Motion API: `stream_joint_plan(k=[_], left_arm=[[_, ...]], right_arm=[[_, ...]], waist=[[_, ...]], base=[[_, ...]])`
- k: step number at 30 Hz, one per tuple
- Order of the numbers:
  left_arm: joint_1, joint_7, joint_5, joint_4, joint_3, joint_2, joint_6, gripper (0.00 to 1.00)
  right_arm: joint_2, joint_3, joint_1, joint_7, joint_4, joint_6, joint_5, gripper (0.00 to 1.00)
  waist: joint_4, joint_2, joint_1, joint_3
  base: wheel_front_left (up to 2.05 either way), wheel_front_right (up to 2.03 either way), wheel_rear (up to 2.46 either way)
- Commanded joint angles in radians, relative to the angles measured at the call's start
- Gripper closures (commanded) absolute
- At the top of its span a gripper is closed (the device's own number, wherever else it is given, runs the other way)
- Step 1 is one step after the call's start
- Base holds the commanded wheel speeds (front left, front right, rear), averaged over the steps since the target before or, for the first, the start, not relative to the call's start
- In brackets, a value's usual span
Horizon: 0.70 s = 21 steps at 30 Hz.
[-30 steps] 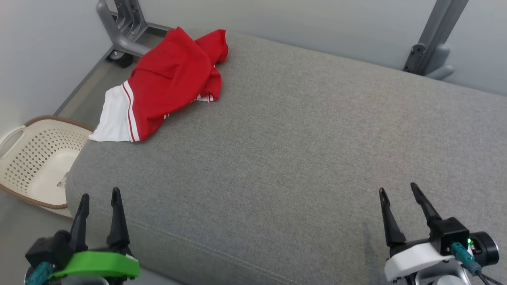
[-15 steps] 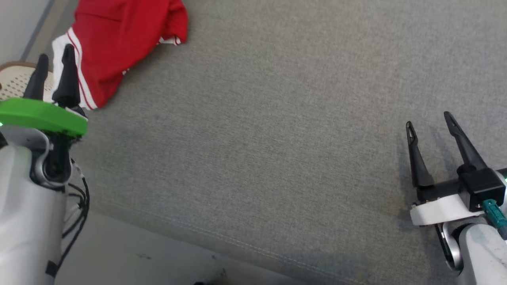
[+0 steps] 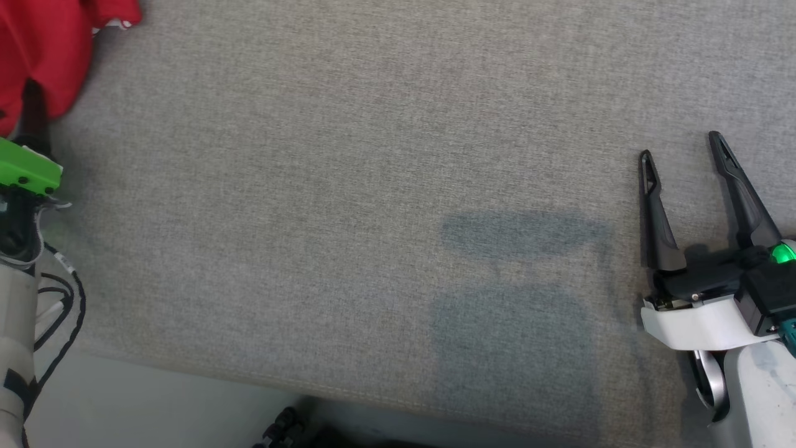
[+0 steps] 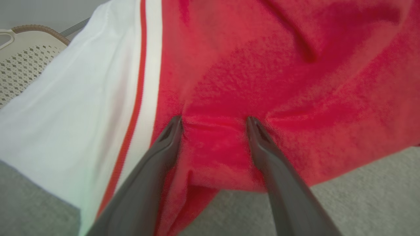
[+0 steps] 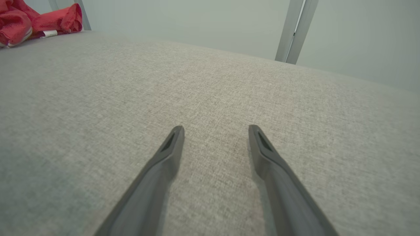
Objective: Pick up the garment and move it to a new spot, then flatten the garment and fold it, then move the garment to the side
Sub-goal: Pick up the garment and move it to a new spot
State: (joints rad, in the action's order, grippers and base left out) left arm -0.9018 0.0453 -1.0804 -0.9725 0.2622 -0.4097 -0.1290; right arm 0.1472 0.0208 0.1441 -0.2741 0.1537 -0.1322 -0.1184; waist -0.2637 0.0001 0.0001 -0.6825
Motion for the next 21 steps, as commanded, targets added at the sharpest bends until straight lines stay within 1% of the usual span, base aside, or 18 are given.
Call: stream_joint_plan(k=[1,2,5,8,10,14,17,18,21], left_arm=[[0.001,-0.014,-0.007,-0.013,0.024,0.018,-0.003,0.51],[0.005,-0.011,-0.011,-0.016,0.038,0.022,-0.003,1.0],[0.027,0.002,-0.026,0.03,0.083,0.019,-0.005,1.0],[0.048,0.056,-0.048,0.121,0.111,-0.013,-0.005,1.0],[0.068,0.096,-0.008,0.173,0.162,-0.053,-0.004,1.0],[0.096,0.132,0.014,0.312,0.23,-0.074,-0.004,1.0],[0.132,0.106,-0.004,0.445,0.268,-0.046,-0.004,1.0],[0.136,0.091,-0.001,0.491,0.279,-0.044,0.003,1.0],[0.15,0.043,-0.001,0.648,0.312,-0.015,0.049,1.0]], right_arm=[[0.013,0.027,-0.051,0.018,-0.064,0.003,-0.009,0.0],[0.012,0.029,-0.058,0.018,-0.065,0.003,-0.009,0.0],[0.0,0.02,-0.067,0.018,-0.075,0.003,-0.002,0.0],[-0.018,0.0,-0.066,0.018,-0.088,0.002,0.013,0.0],[-0.032,-0.014,-0.059,0.017,-0.097,0.002,0.022,0.0],[-0.061,-0.057,-0.056,0.011,-0.119,0.002,0.044,0.0],[-0.078,-0.077,-0.059,0.01,-0.138,0.002,0.068,0.0],[-0.083,-0.082,-0.062,0.01,-0.145,0.002,0.076,0.0],[-0.093,-0.096,-0.067,0.01,-0.158,0.002,0.097,0.0]], waist=[[0.047,-0.0001,-0.0001,-0.029],[0.045,-0.0001,-0.0001,-0.021],[0.038,-0.0001,-0.0001,0.016],[0.034,-0.0001,-0.0001,0.072],[0.036,-0.0001,-0.0001,0.118],[0.055,-0.0001,-0.0001,0.214],[0.08,-0.0001,-0.0001,0.278],[0.09,-0.0001,-0.0001,0.295],[0.132,-0.0001,-0.0001,0.338]], base=[[0.0,0.0,0.0],[0.0,0.0,0.0],[0.0,0.0,0.0],[0.0,0.0,0.0],[0.0,0.0,0.0],[0.0,0.0,0.0],[0.0,0.0,0.0],[0.0,0.0,0.0],[0.0,0.0,0.0]])
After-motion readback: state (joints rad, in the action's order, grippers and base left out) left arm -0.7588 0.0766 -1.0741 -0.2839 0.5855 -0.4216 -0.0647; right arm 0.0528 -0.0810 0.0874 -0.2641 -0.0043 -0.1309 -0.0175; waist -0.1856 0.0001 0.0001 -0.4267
